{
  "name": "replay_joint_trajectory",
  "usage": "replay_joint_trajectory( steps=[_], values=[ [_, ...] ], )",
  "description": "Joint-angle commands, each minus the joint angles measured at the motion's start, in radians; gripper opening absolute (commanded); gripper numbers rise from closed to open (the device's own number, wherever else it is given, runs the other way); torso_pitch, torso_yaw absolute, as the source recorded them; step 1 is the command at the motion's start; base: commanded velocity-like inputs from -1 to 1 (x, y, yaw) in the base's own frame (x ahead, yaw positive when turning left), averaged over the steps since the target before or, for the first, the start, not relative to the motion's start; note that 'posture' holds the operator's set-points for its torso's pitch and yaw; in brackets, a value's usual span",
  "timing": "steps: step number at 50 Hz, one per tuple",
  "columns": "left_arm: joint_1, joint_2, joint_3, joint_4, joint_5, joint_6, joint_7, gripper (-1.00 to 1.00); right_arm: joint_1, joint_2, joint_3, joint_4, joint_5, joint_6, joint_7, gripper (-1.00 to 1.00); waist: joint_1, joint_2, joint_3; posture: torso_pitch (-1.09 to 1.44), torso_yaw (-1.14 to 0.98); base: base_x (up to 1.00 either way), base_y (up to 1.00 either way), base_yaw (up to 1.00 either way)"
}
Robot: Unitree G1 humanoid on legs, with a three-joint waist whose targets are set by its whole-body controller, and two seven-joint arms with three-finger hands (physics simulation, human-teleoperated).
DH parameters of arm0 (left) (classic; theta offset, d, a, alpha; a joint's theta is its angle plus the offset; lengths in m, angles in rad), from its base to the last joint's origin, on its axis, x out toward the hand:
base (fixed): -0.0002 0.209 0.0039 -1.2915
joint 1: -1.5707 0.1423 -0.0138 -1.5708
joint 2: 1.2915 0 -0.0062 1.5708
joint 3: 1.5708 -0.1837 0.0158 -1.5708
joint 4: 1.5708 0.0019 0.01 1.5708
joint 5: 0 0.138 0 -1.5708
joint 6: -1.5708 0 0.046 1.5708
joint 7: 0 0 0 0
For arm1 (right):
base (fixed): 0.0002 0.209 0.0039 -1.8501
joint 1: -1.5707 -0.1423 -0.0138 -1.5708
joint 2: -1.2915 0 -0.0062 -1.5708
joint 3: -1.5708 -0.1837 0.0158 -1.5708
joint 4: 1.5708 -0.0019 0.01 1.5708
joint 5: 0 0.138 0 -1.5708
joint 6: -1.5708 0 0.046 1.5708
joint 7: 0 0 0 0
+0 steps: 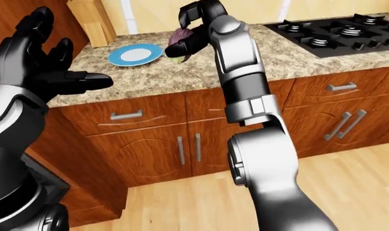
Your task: Place the eggplant on the rack of the oven.
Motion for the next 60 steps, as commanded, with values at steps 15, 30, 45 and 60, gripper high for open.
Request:
replay_joint_trajectory(
  steps=[15,30,45,60],
  values=[
    [-0.022,0.009,0.007,-0.011,0.010,-0.044,0.003,1.00,-0.056,-0.007,-0.003,-0.030,0.006,-0.054,0.003,-1.00,-0.032,0.063,-0.026,0.00,0.00,0.00,-0.08,0.00],
    [-0.026,0.010,0.012,-0.019,0.007,-0.034,0.004,1.00,-0.045,-0.005,-0.003,-0.051,0.003,-0.043,0.004,-1.00,0.006,-0.047,-0.033,0.00,0.00,0.00,-0.38,0.00],
    [-0.025,0.014,0.016,-0.029,-0.003,-0.027,0.009,1.00,-0.031,-0.003,-0.001,-0.081,0.005,-0.032,0.001,-1.00,-0.010,-0.041,0.014,0.00,0.00,0.00,-0.12,0.00],
    [-0.026,0.013,0.011,-0.022,-0.001,-0.033,0.009,1.00,-0.037,-0.009,-0.003,-0.080,0.007,-0.040,0.005,-1.00,-0.040,0.043,0.001,0.00,0.00,0.00,0.00,0.00]
  ],
)
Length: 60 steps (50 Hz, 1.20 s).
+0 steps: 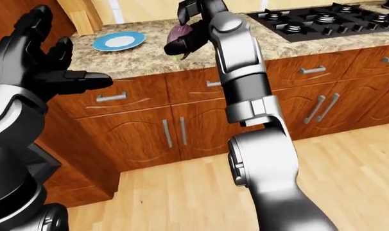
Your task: Place the eggplant on the rack of the oven.
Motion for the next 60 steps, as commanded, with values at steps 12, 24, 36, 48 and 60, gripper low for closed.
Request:
replay_joint_trajectory(
  steps=[12,24,36,48,60],
  values=[
    [-0.024,0.008,0.012,-0.014,0.013,-0.032,0.000,1.00,-0.044,-0.009,-0.002,-0.041,-0.002,-0.034,0.007,-1.00,0.042,0.006,-0.072,0.00,0.00,-0.08,0.00,0.78],
    [-0.032,0.013,0.017,-0.028,0.005,-0.016,0.011,1.00,-0.028,0.003,0.002,-0.080,-0.003,-0.016,0.011,-1.00,0.052,-0.085,-0.075,0.00,0.00,-0.14,0.00,1.00],
    [-0.030,0.015,0.014,-0.024,0.006,-0.021,0.009,1.00,-0.023,0.003,0.001,-0.084,-0.005,-0.013,0.015,-1.00,0.051,0.071,-0.067,0.00,0.00,-0.16,0.00,1.00],
    [-0.031,0.012,0.013,-0.024,0.007,-0.021,0.011,1.00,-0.030,-0.001,0.002,-0.073,-0.008,-0.018,0.025,-1.00,0.040,-0.052,-0.051,0.00,0.00,-0.15,0.00,1.00],
    [-0.029,0.015,0.014,-0.015,0.009,-0.030,0.006,1.00,-0.031,0.006,0.003,-0.057,-0.017,-0.029,0.027,-1.00,0.054,-0.026,-0.055,0.00,0.00,-0.16,0.00,1.00]
  ],
)
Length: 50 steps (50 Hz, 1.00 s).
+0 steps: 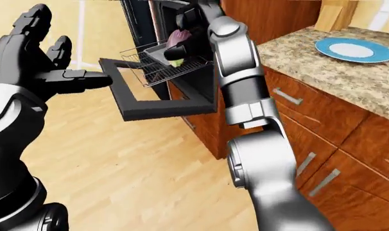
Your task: Place the eggplant on the rack of the oven.
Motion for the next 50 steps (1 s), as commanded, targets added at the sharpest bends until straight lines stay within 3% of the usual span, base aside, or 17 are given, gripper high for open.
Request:
replay_joint_trajectory(
  steps=[1,5,7,12,20,22,23,24,27,35,36,37,40,41,46,50],
  values=[
    [-0.024,0.014,0.014,-0.013,0.008,-0.034,0.001,1.00,-0.049,-0.002,-0.004,-0.047,0.006,-0.038,-0.005,-1.00,0.005,-0.003,-0.029,0.00,0.00,-0.15,0.00,1.00],
    [-0.027,0.014,0.016,-0.019,0.006,-0.026,0.003,1.00,-0.045,0.000,-0.004,-0.053,0.006,-0.035,-0.004,-1.00,0.003,0.048,-0.027,0.00,0.00,-0.15,0.00,1.00],
    [-0.027,0.014,0.016,-0.021,0.005,-0.024,0.004,1.00,-0.040,0.001,-0.004,-0.057,0.006,-0.035,-0.005,-1.00,0.005,0.092,-0.035,0.00,0.00,-0.16,0.00,1.00],
    [-0.025,0.015,0.015,-0.016,0.007,-0.030,0.002,1.00,-0.027,0.006,-0.002,-0.066,0.007,-0.035,-0.005,-1.00,0.015,0.050,-0.054,0.00,0.00,-0.15,0.00,1.00],
    [-0.025,0.015,0.015,-0.014,0.008,-0.033,0.001,1.00,-0.021,0.008,-0.002,-0.065,0.007,-0.040,-0.005,-1.00,-0.005,-0.022,-0.025,0.00,0.00,-0.16,0.00,1.00],
    [-0.024,0.015,0.015,-0.016,0.007,-0.031,0.001,1.00,-0.022,0.008,-0.002,-0.066,0.007,-0.038,-0.004,-1.00,-0.005,-0.059,-0.029,0.00,0.00,-0.16,0.00,1.00],
    [-0.024,0.014,0.015,-0.017,0.007,-0.031,0.002,1.00,-0.021,0.008,-0.002,-0.067,0.007,-0.039,-0.005,-1.00,-0.008,-0.113,-0.048,0.00,0.00,-0.16,0.00,1.00],
    [-0.024,0.014,0.015,-0.017,0.007,-0.030,0.002,1.00,-0.017,0.011,0.000,-0.069,0.007,-0.039,-0.004,-1.00,-0.006,-0.077,-0.033,0.00,0.00,-0.16,0.00,1.00],
    [-0.027,0.014,0.016,-0.018,0.006,-0.028,0.002,1.00,-0.020,0.009,-0.002,-0.065,0.006,-0.041,-0.006,-1.00,0.009,-0.079,-0.047,0.00,0.00,-0.15,0.00,1.00],
    [-0.027,0.014,0.014,-0.017,0.007,-0.027,0.002,1.00,-0.037,0.004,-0.002,-0.060,0.005,-0.031,-0.003,-1.00,-0.008,-0.001,-0.028,0.00,0.00,-0.10,0.00,0.90],
    [-0.027,0.013,0.014,-0.018,0.007,-0.026,0.002,1.00,-0.040,0.004,-0.007,-0.054,0.006,-0.034,-0.011,-1.00,-0.025,0.005,-0.012,0.00,0.00,0.00,0.00,0.00],
    [-0.029,0.014,0.015,-0.019,0.006,-0.024,0.002,1.00,-0.042,0.002,-0.005,-0.048,0.003,-0.030,-0.014,-1.00,-0.025,0.011,-0.012,0.00,0.00,0.00,0.00,0.00],
    [-0.027,0.014,0.015,-0.018,0.005,-0.026,0.001,1.00,-0.038,0.004,-0.005,-0.047,0.001,-0.026,-0.017,-1.00,-0.034,0.058,-0.015,0.00,0.00,0.00,0.00,0.00],
    [-0.026,0.013,0.015,-0.018,0.005,-0.027,0.001,1.00,-0.040,0.003,-0.006,-0.042,0.001,-0.030,-0.021,-1.00,-0.033,0.029,-0.003,0.00,0.00,0.00,0.00,0.00],
    [-0.023,0.012,0.013,-0.020,0.006,-0.028,0.001,1.00,-0.051,-0.002,-0.013,-0.035,0.008,-0.033,-0.034,-1.00,-0.038,-0.012,-0.013,0.00,0.00,0.00,0.00,0.00],
    [-0.022,0.012,0.010,-0.013,0.011,-0.037,-0.002,1.00,-0.050,-0.003,-0.013,-0.037,0.013,-0.033,-0.040,-1.00,-0.024,-0.018,-0.013,0.00,0.00,0.00,0.00,0.00]
  ],
)
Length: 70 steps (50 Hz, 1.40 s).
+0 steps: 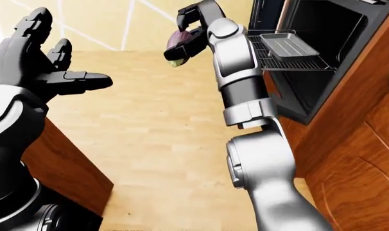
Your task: Place the eggplant on the rack of the oven.
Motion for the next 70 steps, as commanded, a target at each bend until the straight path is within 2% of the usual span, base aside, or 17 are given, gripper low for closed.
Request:
replay_joint_trajectory(
  steps=[1,8,9,15,21,24,25,36,40,41,43,49,52,54,65,69,70],
  values=[
    [-0.033,0.011,0.011,-0.021,0.005,-0.034,-0.001,1.00,-0.047,-0.010,-0.006,-0.051,0.007,-0.036,-0.009,-1.00,0.002,0.004,-0.035,0.00,0.00,0.00,0.00,0.00],
    [-0.032,0.010,0.012,-0.025,0.005,-0.031,-0.002,1.00,-0.038,-0.008,-0.009,-0.062,0.017,-0.035,-0.017,-1.00,0.004,0.008,-0.039,0.00,0.00,0.00,0.00,0.00],
    [-0.032,0.010,0.012,-0.027,0.005,-0.029,-0.002,1.00,-0.037,-0.008,-0.007,-0.065,0.017,-0.033,-0.016,-1.00,0.004,0.008,-0.063,0.00,0.00,0.00,-0.20,0.00],
    [-0.035,0.009,0.013,-0.033,0.003,-0.021,0.000,1.00,-0.034,-0.012,-0.005,-0.071,0.020,-0.030,-0.015,-1.00,-0.007,0.055,-0.085,0.00,0.00,0.00,-0.23,0.00],
    [-0.037,0.011,0.018,-0.036,0.000,-0.017,0.001,1.00,-0.036,-0.011,-0.003,-0.072,0.017,-0.026,-0.015,-1.00,0.000,0.006,-0.068,0.00,0.00,0.00,-0.23,0.00],
    [-0.034,0.012,0.020,-0.037,-0.002,-0.019,0.000,1.00,-0.036,-0.011,-0.002,-0.077,0.016,-0.022,-0.014,-1.00,0.002,-0.084,-0.083,0.00,0.00,0.00,-0.24,0.00],
    [-0.034,0.013,0.021,-0.038,-0.003,-0.018,0.001,1.00,-0.035,-0.010,-0.001,-0.079,0.015,-0.020,-0.014,-1.00,0.004,-0.049,-0.071,0.00,0.00,0.00,-0.23,0.00],
    [-0.032,0.013,0.019,-0.035,-0.007,-0.023,0.004,1.00,-0.049,-0.014,-0.006,-0.068,0.015,-0.022,-0.009,-1.00,0.014,0.026,-0.053,0.00,0.00,0.00,-0.24,0.00],
    [-0.029,0.012,0.017,-0.033,-0.006,-0.026,0.003,1.00,-0.052,-0.016,-0.005,-0.063,0.015,-0.025,-0.009,-1.00,0.003,0.088,-0.061,0.00,0.00,0.00,-0.21,0.00],
    [-0.029,0.013,0.017,-0.031,-0.006,-0.029,0.003,1.00,-0.052,-0.017,-0.005,-0.061,0.015,-0.025,-0.009,-1.00,0.002,0.064,-0.056,0.00,0.00,0.00,-0.20,0.00],
    [-0.031,0.012,0.018,-0.035,-0.008,-0.024,0.005,1.00,-0.052,-0.017,-0.005,-0.062,0.015,-0.024,-0.009,-1.00,-0.003,0.077,-0.060,0.00,0.00,0.04,-0.20,0.00],
    [-0.033,0.015,0.022,-0.041,-0.012,-0.016,0.007,1.00,-0.050,-0.017,-0.006,-0.069,0.015,-0.019,-0.011,-1.00,0.002,0.036,-0.055,0.00,0.00,0.05,-0.21,0.00],
    [-0.036,0.016,0.023,-0.041,-0.015,-0.013,0.007,1.00,-0.048,-0.016,-0.006,-0.074,0.016,-0.016,-0.013,-1.00,0.011,-0.001,-0.052,0.00,0.00,0.08,-0.32,0.00],
    [-0.036,0.017,0.022,-0.039,-0.015,-0.015,0.007,1.00,-0.046,-0.016,-0.005,-0.074,0.015,-0.017,-0.013,-1.00,0.015,-0.065,-0.069,0.00,0.00,0.09,-0.34,0.00],
    [-0.037,0.017,0.019,-0.036,-0.015,-0.019,0.010,1.00,-0.039,-0.015,-0.006,-0.082,0.020,-0.015,-0.011,-1.00,0.016,0.027,-0.036,0.00,0.00,0.13,-0.32,0.00],
    [-0.033,0.016,0.017,-0.033,-0.013,-0.025,0.008,1.00,-0.032,-0.015,-0.004,-0.093,0.018,-0.010,-0.011,-1.00,0.004,0.101,-0.054,0.00,0.00,0.20,-0.30,0.00],
    [-0.034,0.016,0.018,-0.034,-0.014,-0.023,0.008,1.00,-0.032,-0.015,-0.004,-0.092,0.019,-0.011,-0.011,-1.00,0.012,0.058,-0.046,0.00,0.00,0.20,-0.30,0.00]
  ],
)
